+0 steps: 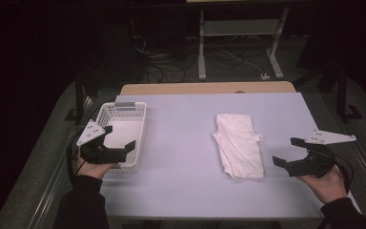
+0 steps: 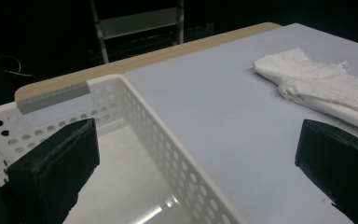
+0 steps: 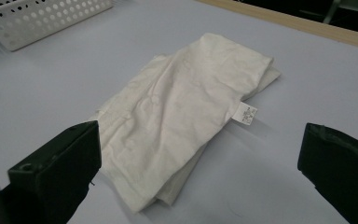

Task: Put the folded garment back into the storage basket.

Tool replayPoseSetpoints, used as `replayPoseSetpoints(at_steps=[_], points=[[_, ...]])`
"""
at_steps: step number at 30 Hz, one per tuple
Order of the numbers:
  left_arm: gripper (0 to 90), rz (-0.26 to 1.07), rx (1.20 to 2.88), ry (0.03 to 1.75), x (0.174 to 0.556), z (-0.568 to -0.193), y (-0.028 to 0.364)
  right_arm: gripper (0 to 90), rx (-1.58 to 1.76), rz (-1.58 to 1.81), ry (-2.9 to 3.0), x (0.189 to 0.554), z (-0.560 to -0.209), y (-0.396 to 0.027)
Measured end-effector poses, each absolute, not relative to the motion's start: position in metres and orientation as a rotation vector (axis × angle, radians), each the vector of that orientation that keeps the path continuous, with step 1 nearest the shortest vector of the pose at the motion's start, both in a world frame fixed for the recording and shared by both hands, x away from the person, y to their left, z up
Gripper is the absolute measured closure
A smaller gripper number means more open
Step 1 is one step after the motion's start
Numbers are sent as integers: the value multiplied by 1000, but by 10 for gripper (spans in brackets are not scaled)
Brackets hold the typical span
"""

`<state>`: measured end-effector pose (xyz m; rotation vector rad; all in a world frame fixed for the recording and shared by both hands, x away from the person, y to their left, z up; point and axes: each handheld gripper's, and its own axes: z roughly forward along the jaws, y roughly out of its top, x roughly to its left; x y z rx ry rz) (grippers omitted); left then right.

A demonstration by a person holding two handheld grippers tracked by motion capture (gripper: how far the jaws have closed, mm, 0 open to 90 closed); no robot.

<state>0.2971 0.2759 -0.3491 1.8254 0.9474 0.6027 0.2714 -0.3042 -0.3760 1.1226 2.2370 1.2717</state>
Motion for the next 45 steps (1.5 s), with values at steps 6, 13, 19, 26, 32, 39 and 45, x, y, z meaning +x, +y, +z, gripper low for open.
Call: replayPoseSetpoints(at_steps=[6, 13, 19, 26, 32, 39, 45], points=[[0, 594, 1837, 941, 305, -344, 269, 0, 1116, 1266, 2259, 274, -376, -299], [0, 583, 1859, 926, 314, -340, 260, 0, 1104, 1263, 2290, 276, -378, -294], [0, 574, 1871, 913, 322, -338, 251, 0, 1101, 1254, 2311, 278, -381, -291], [0, 557, 1877, 881, 336, -331, 233, 0, 1094, 1255, 2328, 280, -383, -288], [0, 544, 1883, 863, 346, -328, 220, 0, 1096, 1252, 2345, 284, -388, -287], [0, 528, 1888, 846, 357, -326, 206, 0, 1112, 1230, 2366, 288, -394, -284], [0, 507, 1893, 842, 367, -328, 194, 0, 1101, 1232, 2379, 289, -397, -281]])
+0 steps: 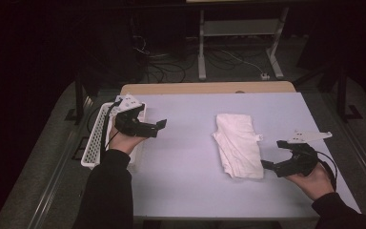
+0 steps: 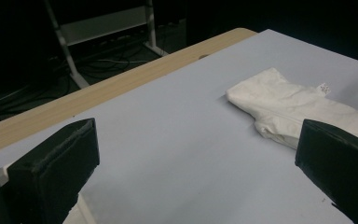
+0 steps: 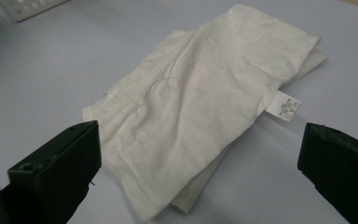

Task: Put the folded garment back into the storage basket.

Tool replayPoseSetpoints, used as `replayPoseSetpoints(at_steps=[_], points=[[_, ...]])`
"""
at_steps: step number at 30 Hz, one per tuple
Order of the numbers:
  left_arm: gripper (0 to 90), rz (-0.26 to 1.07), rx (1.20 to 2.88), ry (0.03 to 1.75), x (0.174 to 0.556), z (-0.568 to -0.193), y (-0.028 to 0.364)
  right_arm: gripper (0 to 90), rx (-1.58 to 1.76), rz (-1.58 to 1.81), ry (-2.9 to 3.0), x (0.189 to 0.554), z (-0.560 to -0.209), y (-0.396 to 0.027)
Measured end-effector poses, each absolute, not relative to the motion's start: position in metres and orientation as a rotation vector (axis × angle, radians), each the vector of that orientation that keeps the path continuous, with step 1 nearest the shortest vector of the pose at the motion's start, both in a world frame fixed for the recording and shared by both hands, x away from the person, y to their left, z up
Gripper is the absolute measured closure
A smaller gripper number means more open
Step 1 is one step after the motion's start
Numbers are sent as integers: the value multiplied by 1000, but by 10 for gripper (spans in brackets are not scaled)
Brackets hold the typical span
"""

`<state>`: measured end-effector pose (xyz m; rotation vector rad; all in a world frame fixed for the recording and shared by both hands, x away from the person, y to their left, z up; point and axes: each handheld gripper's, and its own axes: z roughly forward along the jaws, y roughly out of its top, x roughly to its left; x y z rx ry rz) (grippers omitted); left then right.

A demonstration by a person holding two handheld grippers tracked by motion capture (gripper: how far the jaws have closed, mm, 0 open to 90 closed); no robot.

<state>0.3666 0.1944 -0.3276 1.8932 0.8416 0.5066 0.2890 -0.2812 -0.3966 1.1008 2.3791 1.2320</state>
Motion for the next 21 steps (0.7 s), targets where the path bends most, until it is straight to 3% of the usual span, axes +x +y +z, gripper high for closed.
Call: replayPoseSetpoints(at_steps=[21], points=[[0, 429, 1924, 818, 398, -340, 143, 0, 1120, 1223, 2418, 289, -415, -278]])
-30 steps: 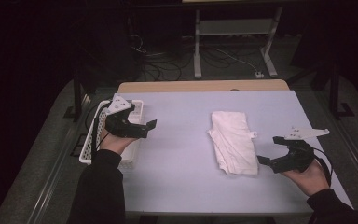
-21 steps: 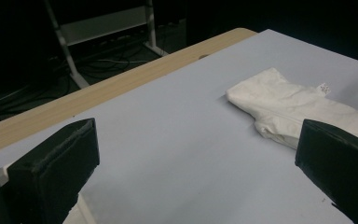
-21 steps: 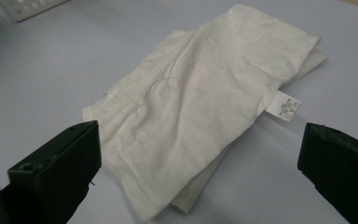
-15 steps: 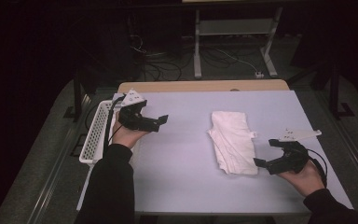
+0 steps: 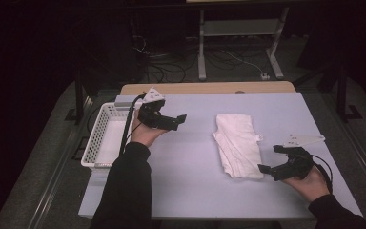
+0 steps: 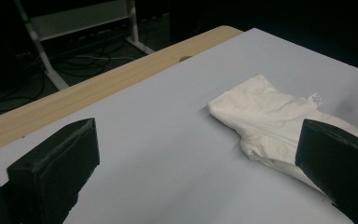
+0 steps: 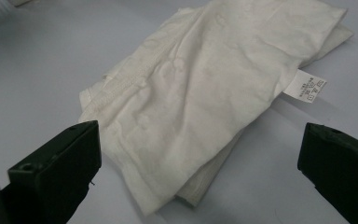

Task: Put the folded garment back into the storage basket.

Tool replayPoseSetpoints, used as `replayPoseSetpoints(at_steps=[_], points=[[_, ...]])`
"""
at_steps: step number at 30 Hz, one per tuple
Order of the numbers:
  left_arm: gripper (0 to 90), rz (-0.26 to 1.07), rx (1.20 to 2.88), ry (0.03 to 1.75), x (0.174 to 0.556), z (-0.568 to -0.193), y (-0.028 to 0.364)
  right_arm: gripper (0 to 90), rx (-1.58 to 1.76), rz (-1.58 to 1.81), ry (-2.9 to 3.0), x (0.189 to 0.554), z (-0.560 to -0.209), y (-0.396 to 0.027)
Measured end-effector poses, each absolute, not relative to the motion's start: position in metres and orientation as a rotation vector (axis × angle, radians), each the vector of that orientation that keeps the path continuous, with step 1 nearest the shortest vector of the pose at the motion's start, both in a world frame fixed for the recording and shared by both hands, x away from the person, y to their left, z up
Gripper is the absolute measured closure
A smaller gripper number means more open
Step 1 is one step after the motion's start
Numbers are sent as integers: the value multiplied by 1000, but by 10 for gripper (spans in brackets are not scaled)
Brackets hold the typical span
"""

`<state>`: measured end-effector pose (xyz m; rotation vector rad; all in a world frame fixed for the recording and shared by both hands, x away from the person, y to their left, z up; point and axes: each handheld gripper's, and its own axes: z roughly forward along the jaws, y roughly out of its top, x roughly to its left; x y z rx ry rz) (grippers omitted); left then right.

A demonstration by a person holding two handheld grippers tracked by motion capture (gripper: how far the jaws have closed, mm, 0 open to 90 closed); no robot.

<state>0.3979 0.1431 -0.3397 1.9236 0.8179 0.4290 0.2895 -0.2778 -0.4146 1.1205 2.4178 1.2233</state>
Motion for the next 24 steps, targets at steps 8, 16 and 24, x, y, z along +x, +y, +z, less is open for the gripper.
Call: replayPoseSetpoints(at_steps=[8, 16, 24], points=[[0, 395, 1920, 826, 406, -348, 128, 0, 1127, 1210, 2435, 291, -420, -276], [0, 349, 1929, 822, 420, -361, 112, 0, 1114, 1180, 2471, 292, -426, -271], [0, 301, 1932, 834, 432, -378, 98, 0, 1103, 1148, 2510, 293, -431, -267]])
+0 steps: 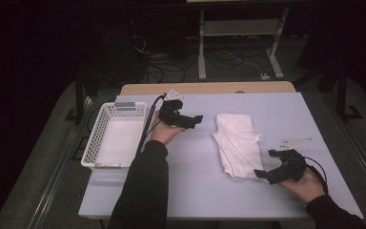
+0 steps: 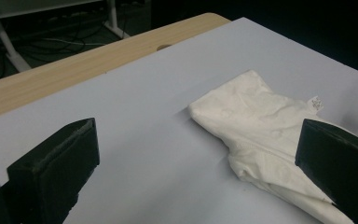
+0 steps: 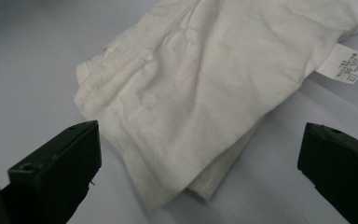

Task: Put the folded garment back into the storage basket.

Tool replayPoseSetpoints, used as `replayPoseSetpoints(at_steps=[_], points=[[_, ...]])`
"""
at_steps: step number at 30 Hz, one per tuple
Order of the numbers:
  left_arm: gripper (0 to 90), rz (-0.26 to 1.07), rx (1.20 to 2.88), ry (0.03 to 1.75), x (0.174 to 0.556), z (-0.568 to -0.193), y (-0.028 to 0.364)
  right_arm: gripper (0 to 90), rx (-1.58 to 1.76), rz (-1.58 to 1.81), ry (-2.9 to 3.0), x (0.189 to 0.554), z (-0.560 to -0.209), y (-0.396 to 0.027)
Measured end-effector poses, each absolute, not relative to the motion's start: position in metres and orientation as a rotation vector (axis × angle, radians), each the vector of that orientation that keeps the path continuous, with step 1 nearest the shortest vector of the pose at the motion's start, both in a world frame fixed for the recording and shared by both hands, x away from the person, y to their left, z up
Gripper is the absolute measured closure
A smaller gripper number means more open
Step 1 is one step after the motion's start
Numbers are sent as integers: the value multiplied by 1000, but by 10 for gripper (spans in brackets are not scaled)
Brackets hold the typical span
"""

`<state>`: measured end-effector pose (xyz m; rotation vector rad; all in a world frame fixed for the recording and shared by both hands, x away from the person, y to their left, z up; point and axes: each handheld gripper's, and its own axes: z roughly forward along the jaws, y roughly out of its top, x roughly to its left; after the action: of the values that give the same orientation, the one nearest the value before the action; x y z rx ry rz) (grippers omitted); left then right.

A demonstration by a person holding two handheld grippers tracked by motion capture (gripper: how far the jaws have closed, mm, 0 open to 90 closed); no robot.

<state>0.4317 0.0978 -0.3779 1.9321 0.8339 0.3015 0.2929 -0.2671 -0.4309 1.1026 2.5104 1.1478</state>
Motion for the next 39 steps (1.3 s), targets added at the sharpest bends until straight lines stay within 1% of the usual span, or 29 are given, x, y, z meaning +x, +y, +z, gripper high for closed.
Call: replayPoseSetpoints(at_steps=[14, 15, 20, 28, 31, 32, 34, 38, 39], points=[[0, 250, 1953, 850, 442, -395, 80, 0, 1094, 1113, 2554, 292, -436, -262], [0, 216, 1945, 855, 444, -404, 71, 0, 1094, 1105, 2566, 293, -437, -261], [0, 198, 1968, 853, 446, -412, 61, 0, 1091, 1099, 2571, 292, -437, -261], [0, 134, 1982, 883, 453, -427, 41, 45, 1070, 1090, 2594, 291, -439, -260], [0, 130, 1993, 880, 454, -429, 40, 46, 1072, 1092, 2594, 291, -439, -260], [0, 123, 2003, 889, 455, -434, 37, 72, 1066, 1096, 2600, 291, -439, -260], [0, 116, 1994, 896, 456, -436, 36, 77, 1064, 1092, 2604, 291, -439, -260], [0, 96, 2006, 915, 458, -441, 31, 132, 1068, 1065, 2617, 291, -442, -258], [0, 92, 2008, 915, 459, -442, 30, 134, 1069, 1063, 2619, 291, -442, -258]])
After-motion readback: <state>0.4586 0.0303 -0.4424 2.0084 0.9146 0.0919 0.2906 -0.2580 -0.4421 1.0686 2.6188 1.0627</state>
